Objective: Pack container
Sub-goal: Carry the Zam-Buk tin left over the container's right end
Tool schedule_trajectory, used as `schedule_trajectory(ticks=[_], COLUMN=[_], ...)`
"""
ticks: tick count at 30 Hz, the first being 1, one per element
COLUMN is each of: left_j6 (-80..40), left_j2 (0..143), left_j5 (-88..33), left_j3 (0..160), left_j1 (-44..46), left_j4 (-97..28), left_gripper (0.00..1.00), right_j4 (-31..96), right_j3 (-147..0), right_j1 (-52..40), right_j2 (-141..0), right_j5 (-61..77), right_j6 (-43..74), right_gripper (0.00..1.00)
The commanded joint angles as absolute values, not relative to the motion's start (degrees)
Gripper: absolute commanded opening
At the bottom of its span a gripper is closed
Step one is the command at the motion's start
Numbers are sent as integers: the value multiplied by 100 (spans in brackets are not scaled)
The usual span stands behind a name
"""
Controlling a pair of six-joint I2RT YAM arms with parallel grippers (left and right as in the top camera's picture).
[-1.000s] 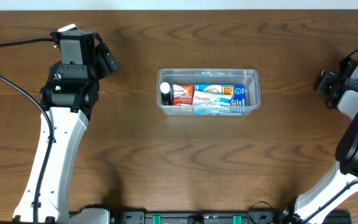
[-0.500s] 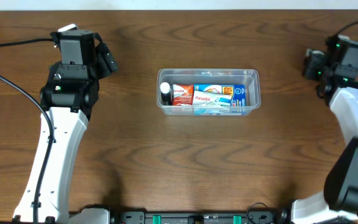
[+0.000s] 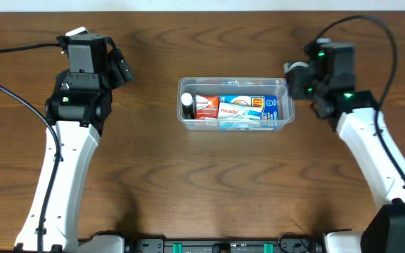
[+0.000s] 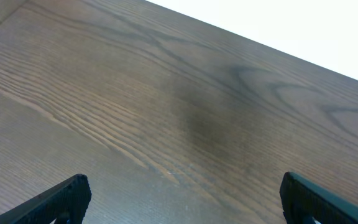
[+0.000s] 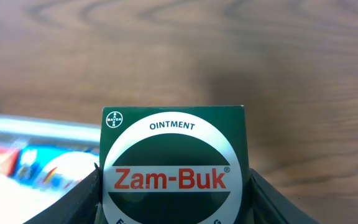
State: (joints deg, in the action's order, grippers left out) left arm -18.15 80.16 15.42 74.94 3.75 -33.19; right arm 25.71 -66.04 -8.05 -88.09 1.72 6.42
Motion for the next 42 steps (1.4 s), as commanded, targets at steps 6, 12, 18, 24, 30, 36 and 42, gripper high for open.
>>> schedule_trajectory(ticks=[6, 12, 18, 24, 30, 36, 42], left_j6=[-1767, -1767, -1767, -1767, -1767, -1767, -1767], left_j2=[8036, 8038, 8036, 8036, 8038, 8036, 8038], left_j5=[1614, 1616, 1616, 1616, 1616, 1616, 1616], left_j3=[7599, 7599, 7599, 7599, 7599, 7599, 7599], left_j1=[349, 351, 349, 349, 349, 349, 349], left_j4=[-3321, -3321, -3321, -3321, -3321, -3321, -3321], left_gripper=[98, 98, 98, 98, 98, 98, 98], right_j4=[2716, 2812, 2985, 3159, 3146, 3105, 3009], right_j3=[-6702, -6696, -6696, -6696, -6696, -6696, -6696], right_j1=[-1509, -1778, -1844, -1846, -1846, -1844, -1844], right_j2=[-8729, -8785, -8908, -9190, -9531, -9668, -9671], right_j5=[-67, -423, -757, -755, -790, -1219, -1223], right_j6=[926, 943, 1096, 1398, 1479, 1479, 1476], right_gripper=[44, 44, 44, 44, 44, 44, 44])
